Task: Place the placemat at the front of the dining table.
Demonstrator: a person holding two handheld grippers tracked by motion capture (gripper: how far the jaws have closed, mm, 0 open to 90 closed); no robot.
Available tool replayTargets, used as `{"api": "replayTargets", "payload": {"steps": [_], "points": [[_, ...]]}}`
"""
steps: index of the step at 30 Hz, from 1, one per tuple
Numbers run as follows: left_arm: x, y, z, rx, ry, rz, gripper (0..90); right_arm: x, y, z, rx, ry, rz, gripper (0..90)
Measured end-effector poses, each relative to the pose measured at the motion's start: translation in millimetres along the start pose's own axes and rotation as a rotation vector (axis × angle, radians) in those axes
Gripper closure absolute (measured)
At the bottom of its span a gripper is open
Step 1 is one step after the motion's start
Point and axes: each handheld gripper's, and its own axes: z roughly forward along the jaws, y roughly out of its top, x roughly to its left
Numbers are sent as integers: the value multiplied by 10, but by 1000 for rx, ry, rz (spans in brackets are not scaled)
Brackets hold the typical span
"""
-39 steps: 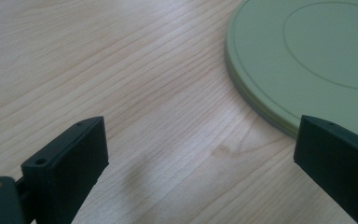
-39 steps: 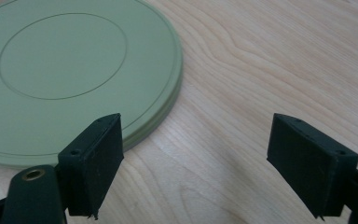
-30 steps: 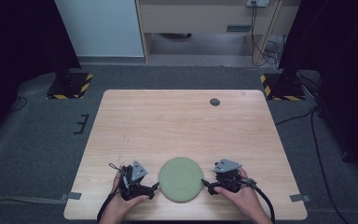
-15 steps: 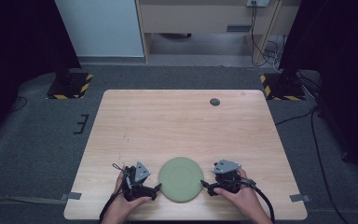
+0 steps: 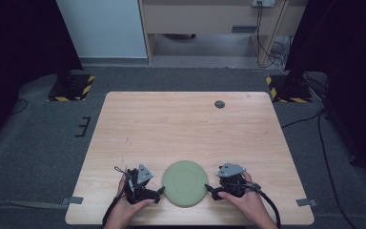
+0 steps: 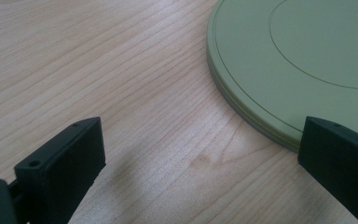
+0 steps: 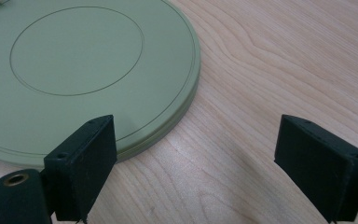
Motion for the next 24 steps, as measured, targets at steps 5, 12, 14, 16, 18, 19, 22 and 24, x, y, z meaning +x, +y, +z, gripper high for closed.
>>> {"api": "replayTargets", "payload": {"steps": [5, 12, 14, 16, 18, 19, 22, 24], "points": [[7, 6, 11, -2, 6, -4, 0, -4, 0, 2, 2, -3, 4, 114], [23, 23, 31, -1, 12, -8, 0, -18, 0, 10, 2, -8, 12, 99], [24, 25, 36, -4, 12, -15, 0, -20, 0, 12, 1, -9, 14, 95], [31, 29, 41, -2, 13, -15, 0, -21, 1, 12, 3, -9, 16, 93], [35, 31, 46, -3, 14, -20, 0, -25, 1, 13, 4, -10, 15, 89], [41, 31, 49, -2, 15, -20, 0, -25, 1, 14, 5, -12, 18, 86], [46, 31, 52, -1, 14, -22, 0, -27, 2, 16, 4, -13, 18, 84], [52, 32, 58, -3, 15, -27, 0, -28, 2, 17, 4, -13, 17, 82]]}}
